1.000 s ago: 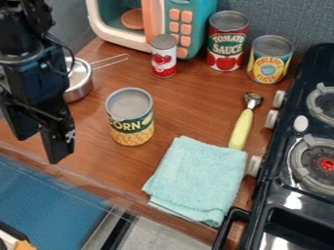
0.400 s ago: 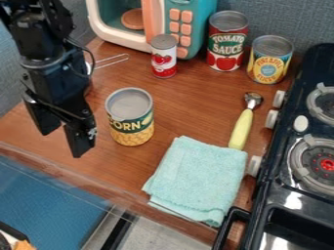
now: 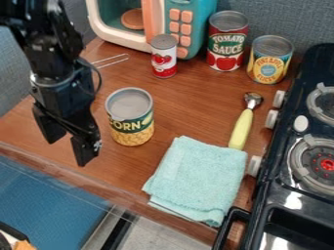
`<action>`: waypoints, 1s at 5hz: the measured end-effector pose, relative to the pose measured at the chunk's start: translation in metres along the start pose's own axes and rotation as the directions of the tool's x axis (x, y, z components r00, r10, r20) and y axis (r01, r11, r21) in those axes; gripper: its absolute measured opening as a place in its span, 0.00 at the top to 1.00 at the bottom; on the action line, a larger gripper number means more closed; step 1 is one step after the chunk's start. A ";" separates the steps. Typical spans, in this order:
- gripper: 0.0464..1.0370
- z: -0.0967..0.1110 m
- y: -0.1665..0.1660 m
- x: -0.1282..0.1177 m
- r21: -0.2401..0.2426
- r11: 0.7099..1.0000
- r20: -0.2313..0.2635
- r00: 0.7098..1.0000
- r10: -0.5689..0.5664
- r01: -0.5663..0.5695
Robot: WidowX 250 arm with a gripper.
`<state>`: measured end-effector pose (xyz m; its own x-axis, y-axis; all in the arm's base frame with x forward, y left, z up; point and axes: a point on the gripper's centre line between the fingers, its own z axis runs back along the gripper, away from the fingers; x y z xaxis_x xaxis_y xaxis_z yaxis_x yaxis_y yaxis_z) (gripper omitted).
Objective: Pushes the corn can to the top of the table
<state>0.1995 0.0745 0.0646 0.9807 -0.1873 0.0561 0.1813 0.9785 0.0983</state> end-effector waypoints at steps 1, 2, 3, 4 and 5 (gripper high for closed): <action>0.04 -0.008 0.003 0.002 0.011 1.000 -0.003 1.000 0.024 -0.024; 0.04 -0.017 0.003 0.002 0.002 0.997 -0.024 0.997 0.076 -0.076; 0.04 -0.024 0.004 0.002 0.004 0.995 -0.035 0.994 0.103 -0.103; 0.04 -0.028 0.004 0.005 0.001 0.993 -0.037 0.992 0.121 -0.121; 0.04 -0.031 0.000 0.011 0.000 0.993 -0.027 0.993 0.118 -0.118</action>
<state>0.2122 0.0754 0.0342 0.9968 -0.0682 0.0408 0.0643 0.9938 0.0908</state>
